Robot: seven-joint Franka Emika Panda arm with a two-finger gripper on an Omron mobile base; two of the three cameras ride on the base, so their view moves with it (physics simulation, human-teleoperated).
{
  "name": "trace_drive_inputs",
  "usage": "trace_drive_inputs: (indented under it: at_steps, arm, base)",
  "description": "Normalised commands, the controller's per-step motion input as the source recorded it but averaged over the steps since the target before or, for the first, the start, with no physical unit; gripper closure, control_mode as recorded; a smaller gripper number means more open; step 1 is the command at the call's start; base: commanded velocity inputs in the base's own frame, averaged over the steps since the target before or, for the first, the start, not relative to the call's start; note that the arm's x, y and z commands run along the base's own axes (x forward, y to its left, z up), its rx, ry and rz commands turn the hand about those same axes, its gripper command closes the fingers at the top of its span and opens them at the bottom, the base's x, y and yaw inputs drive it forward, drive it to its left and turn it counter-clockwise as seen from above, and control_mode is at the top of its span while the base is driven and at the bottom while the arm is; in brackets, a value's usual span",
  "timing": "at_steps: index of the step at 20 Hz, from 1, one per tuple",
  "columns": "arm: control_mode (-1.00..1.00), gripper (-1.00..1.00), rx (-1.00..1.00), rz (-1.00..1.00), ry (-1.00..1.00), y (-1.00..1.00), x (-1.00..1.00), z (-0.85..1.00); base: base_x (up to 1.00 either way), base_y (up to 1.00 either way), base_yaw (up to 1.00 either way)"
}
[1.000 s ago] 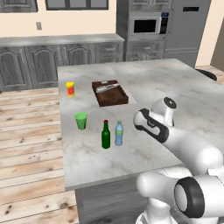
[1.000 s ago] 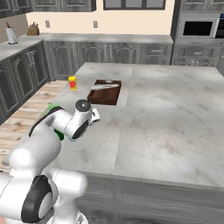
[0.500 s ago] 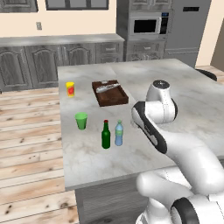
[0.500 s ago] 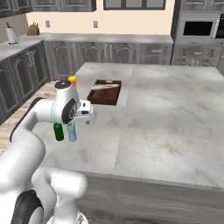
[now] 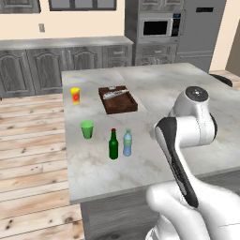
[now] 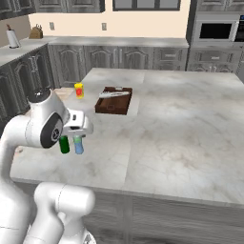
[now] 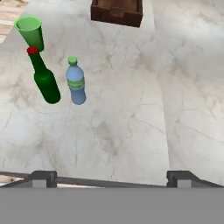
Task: Place the drinks on the dining counter in a tight cluster.
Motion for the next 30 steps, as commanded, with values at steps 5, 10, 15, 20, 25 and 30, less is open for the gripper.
trace_drive_inputs:
  at_steps: [5, 10, 15, 20, 25, 30]
  arm:
    - [-1.0, -1.0, 0.07, 0.0, -0.35, 0.0, -0.56, 0.47]
    - [-1.0, -1.0, 0.21, 0.0, -0.22, -0.14, -0.21, 0.56]
    - [-1.0, -1.0, 0.06, 0.0, -0.02, -0.07, -0.03, 0.23]
    - [-1.0, -1.0, 0.0, 0.0, 0.0, 0.0, -0.15, 0.0]
    - [1.0, -1.0, 0.0, 0.0, 0.0, 0.0, -0.13, 0.0]
    - [1.0, -1.0, 0.0, 0.0, 0.0, 0.0, 0.0, 0.0]
  base:
    - [0.0, 0.0, 0.0]
    - [0.0, 0.0, 0.0]
    - [0.0, 0.0, 0.0]
    - [0.0, 0.0, 0.0]
    - [-0.74, 0.01, 0.07]
    - [-0.44, 0.21, 0.28]
